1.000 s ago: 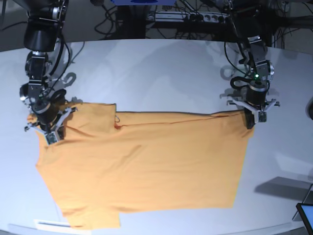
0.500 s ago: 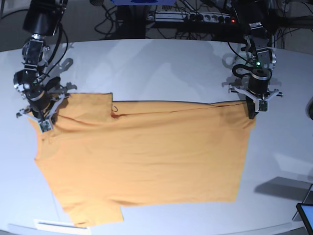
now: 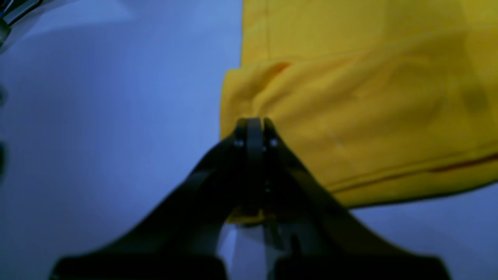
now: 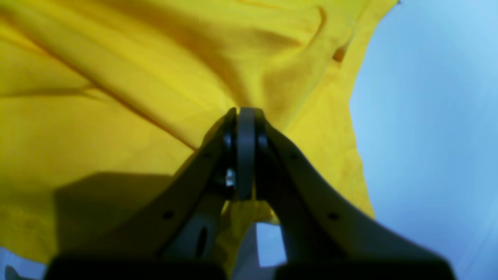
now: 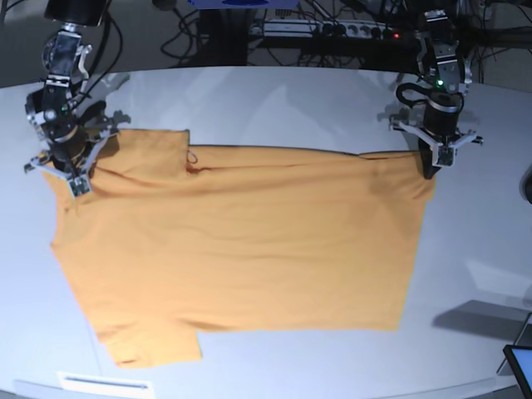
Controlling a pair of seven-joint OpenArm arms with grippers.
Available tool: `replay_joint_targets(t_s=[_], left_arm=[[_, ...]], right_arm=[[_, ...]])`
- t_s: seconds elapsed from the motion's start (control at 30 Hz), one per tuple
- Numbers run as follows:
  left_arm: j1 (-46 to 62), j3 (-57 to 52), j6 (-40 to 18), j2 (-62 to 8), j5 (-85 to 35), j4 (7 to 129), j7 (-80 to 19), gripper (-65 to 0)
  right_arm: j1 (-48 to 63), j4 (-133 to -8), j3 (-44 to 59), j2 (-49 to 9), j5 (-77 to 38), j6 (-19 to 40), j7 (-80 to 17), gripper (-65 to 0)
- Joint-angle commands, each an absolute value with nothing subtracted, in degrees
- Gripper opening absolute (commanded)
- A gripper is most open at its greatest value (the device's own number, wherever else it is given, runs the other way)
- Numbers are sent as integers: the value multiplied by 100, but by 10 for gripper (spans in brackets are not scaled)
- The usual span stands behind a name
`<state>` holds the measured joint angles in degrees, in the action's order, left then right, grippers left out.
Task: Fold the T-shirt properly
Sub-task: 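Hold the shirt edge with both grippers and drag it to straighten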
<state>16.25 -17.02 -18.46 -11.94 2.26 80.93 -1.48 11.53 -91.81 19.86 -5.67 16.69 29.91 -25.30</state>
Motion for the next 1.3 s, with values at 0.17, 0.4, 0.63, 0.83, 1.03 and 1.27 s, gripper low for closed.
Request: replay_joint_targets(t_s=[0.17,0.4,0.63,0.83,1.03,1.27], left_arm=[[2070,-1921,-1824,-1270,268,8778,-541,-650],[2554,-2123,-1824,-1235,268,9218,-541,-650],[2835,-2123,-1824,-1209,215,9253,-505,-650],[2853,-2123,-1815,-1130,207,10000,-541,-650],[2352,-2123,-1815,-1095,251,10273,-611,-650],[1455,-2053,-1851,-1130,251,9270,-1077,-650]], right_arm=[[1622,-9640,2009,-400,1789,3081,-2800,-647],[2123,-9868,2018,-400,1771,3081,-2791,-647],[2290,-9868,2193,-277,1771,3081,-2756,-647],[2185,-9868,2220,-251,1771,3090,-2747,-647],[2088,-9859,2211,-242,1771,3090,-2756,-647],[2088,-9859,2211,-242,1771,3090,-2756,-647]])
